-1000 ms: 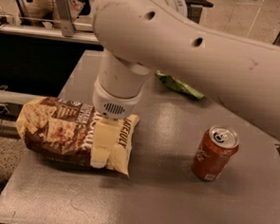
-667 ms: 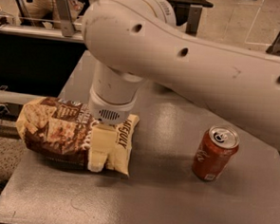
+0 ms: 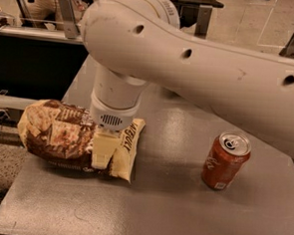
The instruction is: Pick brown chip bag
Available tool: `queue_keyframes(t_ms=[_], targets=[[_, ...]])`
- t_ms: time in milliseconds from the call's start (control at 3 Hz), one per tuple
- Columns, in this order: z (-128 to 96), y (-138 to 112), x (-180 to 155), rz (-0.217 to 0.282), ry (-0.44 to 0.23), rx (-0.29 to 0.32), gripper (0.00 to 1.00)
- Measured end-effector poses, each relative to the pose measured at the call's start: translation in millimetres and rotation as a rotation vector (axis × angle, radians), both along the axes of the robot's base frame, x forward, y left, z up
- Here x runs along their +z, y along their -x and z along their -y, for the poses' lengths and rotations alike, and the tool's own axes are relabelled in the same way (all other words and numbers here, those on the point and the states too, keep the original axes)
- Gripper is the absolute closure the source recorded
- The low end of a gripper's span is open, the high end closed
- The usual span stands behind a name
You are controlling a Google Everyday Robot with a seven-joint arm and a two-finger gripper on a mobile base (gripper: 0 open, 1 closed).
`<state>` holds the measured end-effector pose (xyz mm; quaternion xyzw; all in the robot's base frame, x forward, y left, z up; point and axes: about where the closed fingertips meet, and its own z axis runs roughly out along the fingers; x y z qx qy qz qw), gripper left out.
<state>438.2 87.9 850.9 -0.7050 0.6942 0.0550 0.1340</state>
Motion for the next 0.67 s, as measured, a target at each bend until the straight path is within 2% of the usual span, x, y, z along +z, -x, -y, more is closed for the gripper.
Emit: queue_keyframes(t_ms=[333,667], targets=[[4,-1,16,0.001,-0.025,0.011,0.64],[21,-4,60,0.020,-0.084,0.058,0.95]])
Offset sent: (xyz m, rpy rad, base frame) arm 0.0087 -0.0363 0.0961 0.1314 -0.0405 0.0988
